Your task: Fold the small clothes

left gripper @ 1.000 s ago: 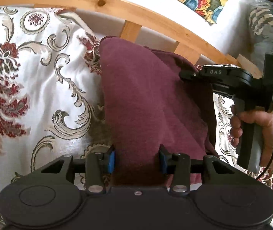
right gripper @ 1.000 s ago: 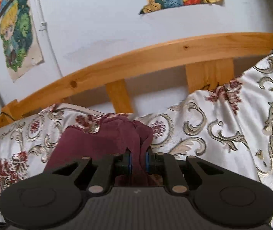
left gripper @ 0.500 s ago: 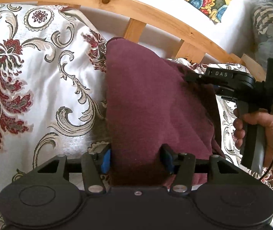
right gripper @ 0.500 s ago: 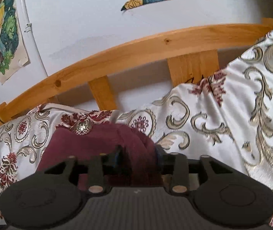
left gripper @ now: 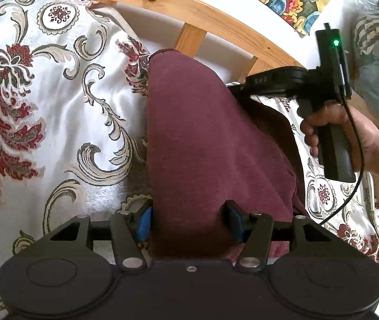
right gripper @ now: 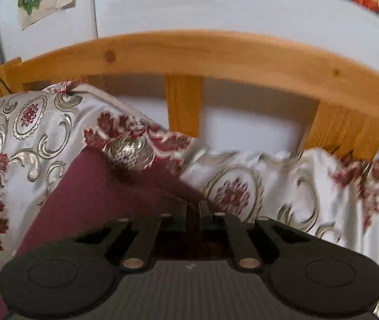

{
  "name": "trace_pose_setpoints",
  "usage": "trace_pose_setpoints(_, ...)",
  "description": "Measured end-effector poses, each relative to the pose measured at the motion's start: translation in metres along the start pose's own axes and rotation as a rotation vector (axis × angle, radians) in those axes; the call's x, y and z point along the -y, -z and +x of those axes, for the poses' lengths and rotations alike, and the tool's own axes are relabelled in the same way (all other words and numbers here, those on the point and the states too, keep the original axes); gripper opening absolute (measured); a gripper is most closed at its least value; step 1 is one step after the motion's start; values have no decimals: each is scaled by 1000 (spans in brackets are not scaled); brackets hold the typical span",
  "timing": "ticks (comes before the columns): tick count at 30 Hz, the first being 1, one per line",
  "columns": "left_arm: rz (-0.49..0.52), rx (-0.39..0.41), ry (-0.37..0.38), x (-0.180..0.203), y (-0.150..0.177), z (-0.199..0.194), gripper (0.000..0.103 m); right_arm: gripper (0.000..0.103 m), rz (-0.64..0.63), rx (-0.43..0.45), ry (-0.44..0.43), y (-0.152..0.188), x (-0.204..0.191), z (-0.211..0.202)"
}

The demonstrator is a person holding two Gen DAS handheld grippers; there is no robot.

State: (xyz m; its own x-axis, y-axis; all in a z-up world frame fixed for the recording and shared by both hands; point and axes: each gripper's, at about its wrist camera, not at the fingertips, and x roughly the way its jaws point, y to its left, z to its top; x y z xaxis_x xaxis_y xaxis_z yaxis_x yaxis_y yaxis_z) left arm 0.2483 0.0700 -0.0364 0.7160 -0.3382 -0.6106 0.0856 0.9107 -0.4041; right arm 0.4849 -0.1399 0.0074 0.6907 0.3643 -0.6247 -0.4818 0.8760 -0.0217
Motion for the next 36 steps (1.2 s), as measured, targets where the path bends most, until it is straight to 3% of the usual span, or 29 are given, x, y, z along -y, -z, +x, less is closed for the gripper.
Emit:
trace_pose_setpoints(4,-29,4,-2,-1,0,0,62,8,68,116,56,1,8,-15)
trace_pose_setpoints(8,-52,-10,-15,-2,0,2,71,9,71,89,75,9,7,-4)
trace_pose_setpoints(11,-56,-16,-23,-2,0,3,73,11,88,88,73,16,5,-4)
trace_pose_setpoints(13,-50,-16,-33,-1,0,2,75,22,91,98,80,17,3,-6)
trace_pose_setpoints(16,-41,-17,-49,2,-1,2,79,56,96,124,78,18,5,-20)
trace_pose_setpoints(19,-32,-14,-73,6,-2,1,85,63,88,140,67,22,3,-42)
trace_pose_setpoints(23,1,2,-112,19,-5,-8,93,83,66,172,81,31,-4,-77)
trace_pose_setpoints(31,60,140,-157,51,-15,-61,101,102,56,294,85,51,-25,-166)
trace_pose_setpoints(36,93,229,-180,76,-18,-104,102,103,62,370,91,71,-45,-219)
